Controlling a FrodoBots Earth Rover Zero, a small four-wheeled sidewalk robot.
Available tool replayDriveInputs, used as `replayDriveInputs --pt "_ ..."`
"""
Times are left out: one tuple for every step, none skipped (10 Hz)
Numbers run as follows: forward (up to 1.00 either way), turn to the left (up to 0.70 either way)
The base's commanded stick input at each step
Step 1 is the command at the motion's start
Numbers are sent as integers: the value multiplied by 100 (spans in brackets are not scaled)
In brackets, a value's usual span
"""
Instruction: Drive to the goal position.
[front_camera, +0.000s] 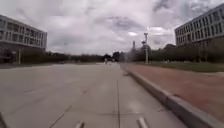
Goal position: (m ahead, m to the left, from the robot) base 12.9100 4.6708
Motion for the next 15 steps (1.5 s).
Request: replayDriveInputs --pt "100 0" --pt "100 0" --pt "100 0" --pt "100 0" --pt "100 0" --pt "100 0" --pt "100 0" --pt "100 0" --pt "100 0" --pt "100 0" --pt "100 0" --pt "100 0" --pt "100 0" --pt "100 0" --pt "100 0"
